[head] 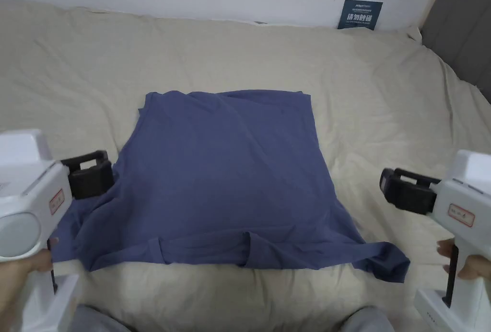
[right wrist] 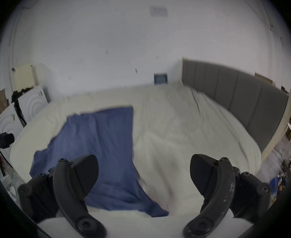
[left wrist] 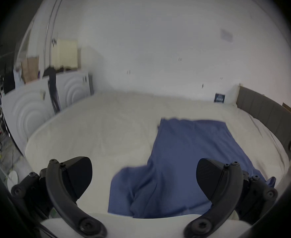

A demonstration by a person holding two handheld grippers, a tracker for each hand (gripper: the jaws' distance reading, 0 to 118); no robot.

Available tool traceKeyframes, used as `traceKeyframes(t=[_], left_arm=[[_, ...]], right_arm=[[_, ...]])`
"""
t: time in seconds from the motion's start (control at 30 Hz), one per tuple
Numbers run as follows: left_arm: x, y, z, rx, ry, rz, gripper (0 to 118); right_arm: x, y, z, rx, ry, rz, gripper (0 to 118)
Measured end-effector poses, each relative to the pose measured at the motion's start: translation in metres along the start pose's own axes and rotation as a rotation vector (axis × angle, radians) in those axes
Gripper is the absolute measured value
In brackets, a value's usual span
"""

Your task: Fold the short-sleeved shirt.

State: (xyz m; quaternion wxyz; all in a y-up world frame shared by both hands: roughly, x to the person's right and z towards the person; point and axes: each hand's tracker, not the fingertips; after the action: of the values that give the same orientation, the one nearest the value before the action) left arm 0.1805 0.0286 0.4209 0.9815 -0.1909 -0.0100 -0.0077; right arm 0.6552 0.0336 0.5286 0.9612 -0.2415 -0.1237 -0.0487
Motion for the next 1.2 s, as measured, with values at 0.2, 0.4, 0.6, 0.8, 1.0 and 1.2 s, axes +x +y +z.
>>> traceKeyframes(t=[0.2,0.4,0.6,0.8,1.0,1.2], left_arm=[[0.031,0.002,0.026,0.155,-0.012,-0.089,116],[0.048,-0.001,0.031,0.187,-0.028,-0.108,16],[0.053,-0.002,0.029,0.147,-0.084,-0.081,0],[0.039,0.010,0.015,-0.013,-0.069,-0.050,0],[0.002,0.010,-0.027,-0.347,-0.058,0.018,100],[-0.022,-0.043,-0.065,-0.585,-0.008,0.114,118]], right_arm=[[-0.035,0.009,0.035,0.249,0.008,-0.029,116],[-0.050,0.005,0.039,0.278,0.022,-0.022,11],[-0.048,0.006,0.034,0.273,0.049,-0.007,1],[-0.057,0.006,0.035,0.258,0.061,-0.005,1],[-0.053,0.002,0.028,0.247,0.066,-0.013,1],[-0.066,-0.004,0.026,0.213,0.062,-0.015,1]])
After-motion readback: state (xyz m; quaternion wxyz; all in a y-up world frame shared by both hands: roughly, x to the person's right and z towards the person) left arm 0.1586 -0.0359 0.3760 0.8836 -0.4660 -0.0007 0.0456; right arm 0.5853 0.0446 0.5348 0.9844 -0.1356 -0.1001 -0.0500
